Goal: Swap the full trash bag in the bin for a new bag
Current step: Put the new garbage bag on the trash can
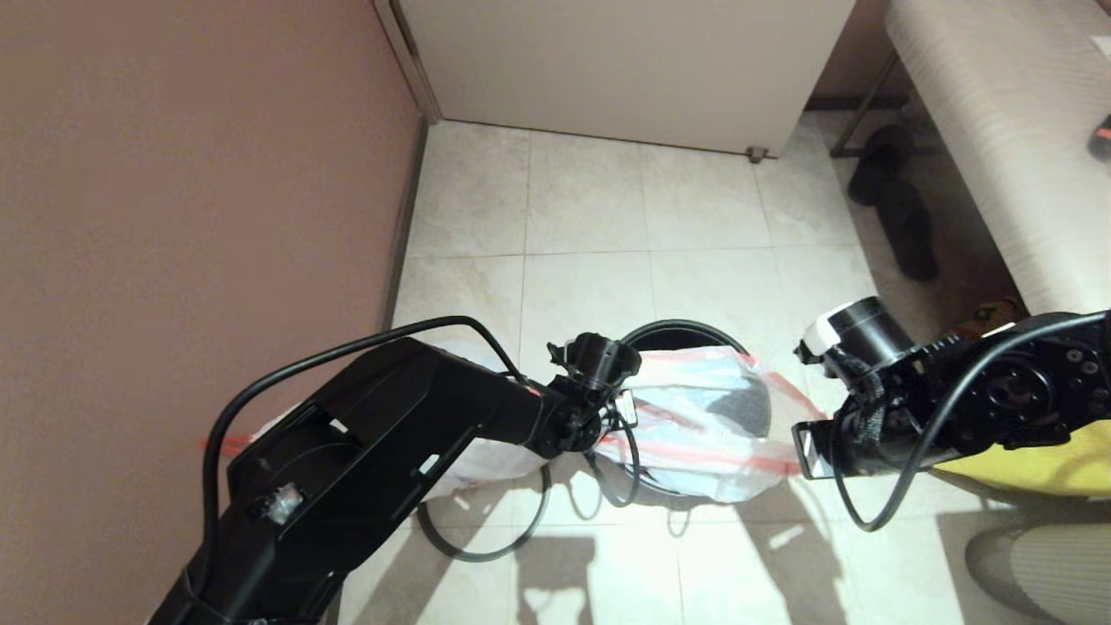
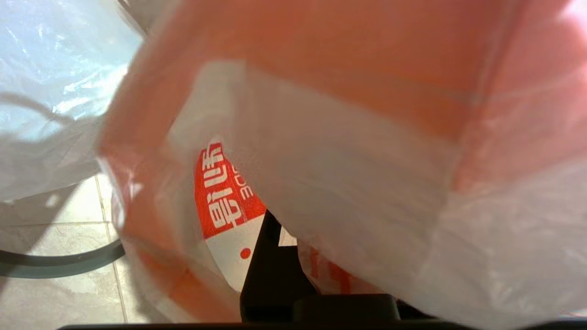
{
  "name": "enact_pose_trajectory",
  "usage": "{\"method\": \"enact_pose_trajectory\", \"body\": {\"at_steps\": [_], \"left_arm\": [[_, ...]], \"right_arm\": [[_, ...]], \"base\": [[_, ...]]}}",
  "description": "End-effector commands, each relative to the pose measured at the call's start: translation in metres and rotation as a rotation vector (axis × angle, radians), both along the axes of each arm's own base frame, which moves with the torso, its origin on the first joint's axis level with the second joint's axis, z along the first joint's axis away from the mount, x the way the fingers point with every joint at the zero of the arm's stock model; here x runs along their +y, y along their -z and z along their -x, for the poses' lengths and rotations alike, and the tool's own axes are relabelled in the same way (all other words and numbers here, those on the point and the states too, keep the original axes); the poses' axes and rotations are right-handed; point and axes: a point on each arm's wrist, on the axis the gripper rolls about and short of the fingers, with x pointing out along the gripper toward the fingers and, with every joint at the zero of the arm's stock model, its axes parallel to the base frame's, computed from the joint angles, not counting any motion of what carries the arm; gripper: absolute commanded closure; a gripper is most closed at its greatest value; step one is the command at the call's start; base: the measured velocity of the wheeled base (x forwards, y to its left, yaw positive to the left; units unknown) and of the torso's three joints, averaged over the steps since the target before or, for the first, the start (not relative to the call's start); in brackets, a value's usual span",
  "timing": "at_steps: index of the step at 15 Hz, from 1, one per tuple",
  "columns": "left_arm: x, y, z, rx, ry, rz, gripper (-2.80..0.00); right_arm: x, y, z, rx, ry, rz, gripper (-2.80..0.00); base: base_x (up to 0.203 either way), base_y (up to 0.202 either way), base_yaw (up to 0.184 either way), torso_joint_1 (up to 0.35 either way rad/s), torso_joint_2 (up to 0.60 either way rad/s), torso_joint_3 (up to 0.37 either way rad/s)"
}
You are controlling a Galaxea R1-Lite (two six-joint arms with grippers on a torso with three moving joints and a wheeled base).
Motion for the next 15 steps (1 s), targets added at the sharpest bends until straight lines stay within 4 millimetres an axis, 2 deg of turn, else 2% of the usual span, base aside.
{"method": "enact_pose_trajectory", "body": {"at_steps": [1, 3, 6, 7, 11, 13, 15], "left_arm": [[0.003, 0.003, 0.001, 0.011, -0.007, -0.008, 0.0], [0.005, 0.004, 0.001, 0.015, -0.012, -0.008, 0.0], [0.008, 0.004, -0.001, 0.018, -0.03, 0.004, 0.0], [0.01, 0.003, -0.002, 0.018, -0.034, 0.005, 0.0], [0.008, 0.006, -0.002, 0.02, -0.032, 0.003, 0.0], [0.007, 0.008, -0.004, 0.021, -0.032, 0.005, 0.0], [0.006, 0.006, -0.006, 0.007, -0.032, 0.015, 0.0]], "right_arm": [[-0.01, -0.013, 0.01, -0.017, 0.019, -0.081, 0.0], [-0.007, -0.011, 0.002, -0.055, 0.027, -0.135, 0.0], [0.001, 0.003, -0.017, -0.097, 0.021, -0.169, 0.0], [0.002, 0.006, -0.018, -0.09, 0.042, -0.184, -2.8], [0.002, 0.002, -0.005, -0.11, 0.065, -0.286, -2.8], [-0.006, -0.01, 0.012, -0.116, 0.084, -0.269, -2.8], [-0.017, -0.029, 0.039, -0.128, 0.083, -0.265, -2.8]], "base": [[0.0, 0.0, 0.0, 0.0, 0.0, 0.0], [0.0, 0.0, 0.0, 0.0, 0.0, 0.0], [0.0, 0.0, 0.0, 0.0, 0.0, 0.0], [0.0, 0.0, 0.0, 0.0, 0.0, 0.0], [0.0, 0.0, 0.0, 0.0, 0.0, 0.0], [0.0, 0.0, 0.0, 0.0, 0.0, 0.0], [0.0, 0.0, 0.0, 0.0, 0.0, 0.0]]}}
